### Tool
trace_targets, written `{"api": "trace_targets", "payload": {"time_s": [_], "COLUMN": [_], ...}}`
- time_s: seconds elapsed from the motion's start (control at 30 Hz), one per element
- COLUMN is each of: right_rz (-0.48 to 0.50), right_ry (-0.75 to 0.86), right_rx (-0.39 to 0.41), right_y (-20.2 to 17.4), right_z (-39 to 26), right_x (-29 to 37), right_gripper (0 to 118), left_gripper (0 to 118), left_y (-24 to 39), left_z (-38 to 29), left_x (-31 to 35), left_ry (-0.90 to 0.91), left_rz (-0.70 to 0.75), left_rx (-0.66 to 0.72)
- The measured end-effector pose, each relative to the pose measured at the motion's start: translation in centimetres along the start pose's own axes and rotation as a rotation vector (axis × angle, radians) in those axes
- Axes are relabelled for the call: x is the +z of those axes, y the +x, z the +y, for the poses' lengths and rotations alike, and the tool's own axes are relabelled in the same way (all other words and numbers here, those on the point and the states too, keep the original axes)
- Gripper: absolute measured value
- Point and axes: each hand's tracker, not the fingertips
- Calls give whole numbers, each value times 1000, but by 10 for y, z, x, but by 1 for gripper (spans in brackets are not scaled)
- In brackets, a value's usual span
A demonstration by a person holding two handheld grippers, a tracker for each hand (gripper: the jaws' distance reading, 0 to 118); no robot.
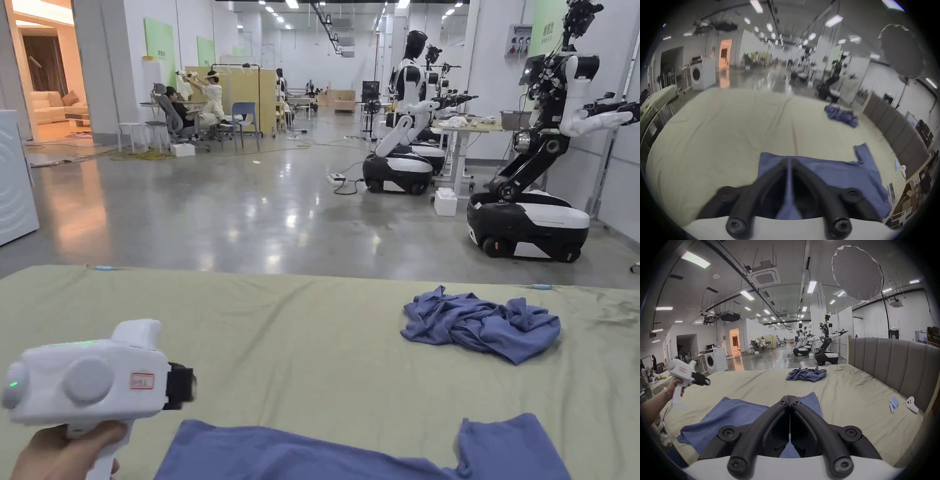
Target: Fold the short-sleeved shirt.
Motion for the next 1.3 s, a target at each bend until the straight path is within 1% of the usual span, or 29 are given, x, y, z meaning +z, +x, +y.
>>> {"api": "trace_targets", "payload": {"time_s": [0.03, 0.1, 0.2, 0.27, 0.33, 0.37, 0.4, 0.43, 0.47, 0.5, 0.53, 0.57, 0.6, 0.63, 0.67, 0.7, 0.73, 0.8, 0.83, 0.87, 0.9, 0.93, 1.0, 1.03, 1.07, 1.1, 1.17, 1.27, 1.3], "right_rz": [-2, -12, -35, -44, -49, -48, -40, -38, -43, -48, -53, -43, -54, -34, -53, -99, -117, -132, -145, -156, -170, -216, -157, -118, -69, -99, -56, 38, 57], "right_ry": [-8, -29, -72, -99, -132, -151, -159, -165, -183, -201, -251, -339, -416, -433, -515, -582, -666, -846, -935, -1017, -1010, -915, -803, -755, -718, -690, -552, -272, -190], "right_rx": [-4, -12, -15, -17, -22, -24, -30, -39, -51, -67, -84, -108, -134, -168, -186, -181, -189, -176, -158, -124, -113, -29, 32, 20, -38, -68, -114, -140, -126], "right_y": [2, 6, 14, 20, 21, 23, 25, 27, 29, 33, 38, 49, 62, 63, 67, 71, 103, 114, 116, 105, 99, 91, 66, 60, 54, 56, 60, 45, 39], "right_z": [-2, -8, -18, -24, -27, -27, -27, -24, -18, -11, -5, -1, -1, 6, 3, -3, -34, -69, -85, -87, -97, -97, -78, -74, -73, -71, -63, -43, -34], "right_x": [-7, -21, -40, -51, -61, -67, -73, -81, -92, -108, -124, -149, -170, -192, -215, -238, -252, -284, -295, -301, -300, -292, -265, -257, -247, -246, -230, -165, -139], "right_gripper": [3, 3, 3, 3, 3, 3, 3, 4, 17, 42, 102, 118, 118, 118, 118, 118, 118, 118, 110, 100, 99, 79, 5, 5, 5, 5, 5, 5, 5], "left_gripper": [118, 118, 118, 118, 101, 101, 96, 79, 53, 1, 1, 1, 1, 1, 1, 1, 1, 1, 1, 1, 1, 1, 1, 1, 1, 1, 1, 1, 1], "left_y": [0, -4, -5, -17, -15, -14, -12, -9, -8, -5, -5, -4, -2, 0, 1, 1, 1, 4, 5, 5, 6, 7, 8, 11, 13, 15, 17, 21, 23], "left_z": [10, 14, 6, -8, -23, -28, -30, -33, -36, -32, -35, -33, -33, -34, -35, -36, -37, -42, -43, -45, -50, -52, -57, -62, -66, -70, -84, -112, -126], "left_x": [-27, -78, -135, -155, -157, -148, -142, -134, -127, -117, -108, -100, -93, -87, -81, -75, -69, -66, -64, -62, -64, -62, -52, -48, -38, -26, 5, 70, 92], "left_ry": [-82, -224, -311, -332, -316, -241, -234, -232, -212, -204, -196, -187, -172, -149, -141, -135, -127, -118, -112, -113, -114, -117, -99, -80, -34, 10, 107, 308, 378], "left_rz": [42, 85, 151, 148, 233, 181, 187, 190, 174, 143, 64, 108, 96, 71, 72, 76, 69, 55, 60, 57, 53, 48, 37, 34, 27, 15, -10, -15, -15], "left_rx": [-6, -27, -9, -3, 0, -8, -24, -54, -102, -128, -94, -76, -75, -82, -87, -90, -89, -91, -97, -97, -97, -98, -106, -108, -105, -99, -84, -78, -73]}}
